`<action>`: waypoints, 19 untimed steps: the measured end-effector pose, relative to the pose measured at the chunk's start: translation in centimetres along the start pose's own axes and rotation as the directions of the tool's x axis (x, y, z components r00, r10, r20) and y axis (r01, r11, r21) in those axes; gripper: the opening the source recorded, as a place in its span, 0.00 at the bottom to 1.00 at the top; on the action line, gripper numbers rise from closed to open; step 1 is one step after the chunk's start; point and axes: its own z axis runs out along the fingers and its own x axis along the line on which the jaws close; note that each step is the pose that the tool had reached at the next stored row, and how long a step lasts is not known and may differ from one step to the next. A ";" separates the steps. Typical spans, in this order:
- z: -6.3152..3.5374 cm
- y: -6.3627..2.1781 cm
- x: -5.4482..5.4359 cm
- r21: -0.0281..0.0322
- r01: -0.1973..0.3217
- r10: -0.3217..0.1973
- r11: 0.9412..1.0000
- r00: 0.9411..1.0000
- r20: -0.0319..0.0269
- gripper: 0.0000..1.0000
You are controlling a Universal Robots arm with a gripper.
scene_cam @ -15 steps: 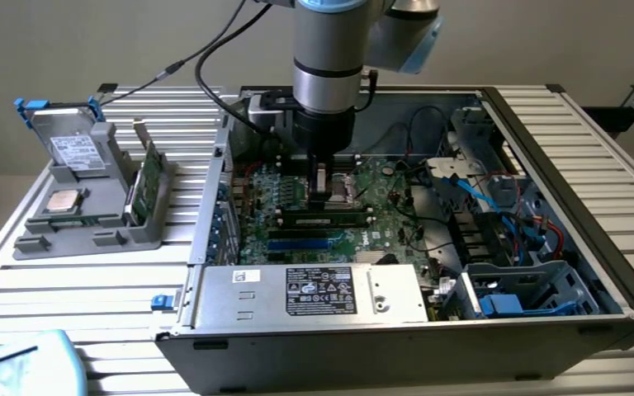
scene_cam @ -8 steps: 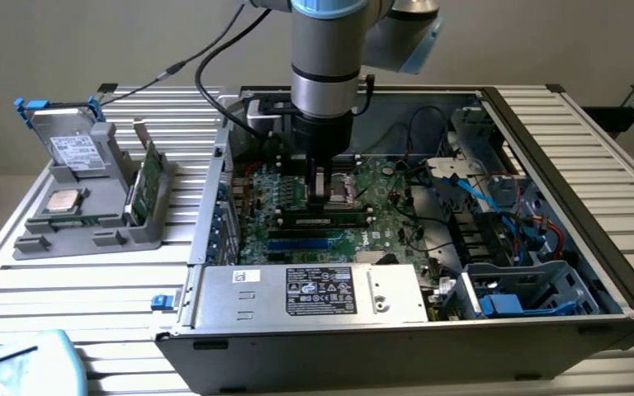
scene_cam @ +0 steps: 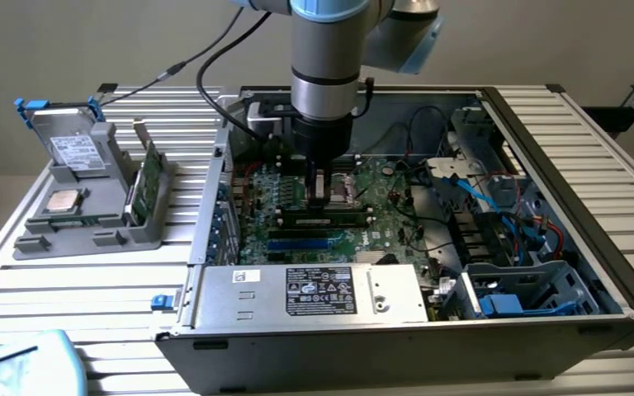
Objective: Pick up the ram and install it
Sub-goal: 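Press down the ram until it locks into place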
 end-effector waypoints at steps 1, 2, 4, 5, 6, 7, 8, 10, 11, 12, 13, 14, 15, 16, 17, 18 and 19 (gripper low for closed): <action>0.05 0.00 0.0 0.000 0.000 0.000 1.000 1.000 -0.001 0.13; 0.09 0.00 0.0 0.000 0.000 0.000 1.000 1.000 -0.002 0.13; 0.16 0.00 0.0 0.000 0.000 0.000 1.000 1.000 -0.004 0.13; 0.19 0.00 0.0 0.000 0.000 0.000 1.000 1.000 -0.005 0.13; 0.22 0.00 0.0 0.000 0.000 0.000 1.000 1.000 -0.006 0.13; 0.25 0.00 0.0 0.000 0.000 0.000 1.000 1.000 -0.008 0.13; 0.26 0.00 0.0 0.000 0.000 0.000 1.000 1.000 -0.009 0.13; 0.26 0.00 0.0 0.000 0.000 0.000 1.000 1.000 -0.010 0.13; 0.26 0.00 0.0 0.000 0.000 0.000 1.000 1.000 -0.009 0.13; 0.26 0.00 0.0 0.000 0.000 0.000 1.000 1.000 -0.009 0.13; 0.26 0.00 0.0 0.000 0.000 0.000 1.000 1.000 -0.009 0.13; 0.27 0.00 0.0 0.000 0.000 0.000 1.000 1.000 -0.009 0.13; 0.25 0.00 0.0 0.000 0.000 0.000 1.000 1.000 -0.009 0.13; 0.00 0.00 0.0 0.001 0.000 0.000 1.000 1.000 -0.009 0.13; -0.46 0.02 0.0 0.000 0.000 0.000 1.000 1.000 -0.009 0.13; -0.90 0.03 0.0 0.001 0.000 0.000 1.000 1.000 -0.009 0.13; -1.33 0.04 0.1 0.000 0.000 0.000 1.000 1.000 -0.009 0.13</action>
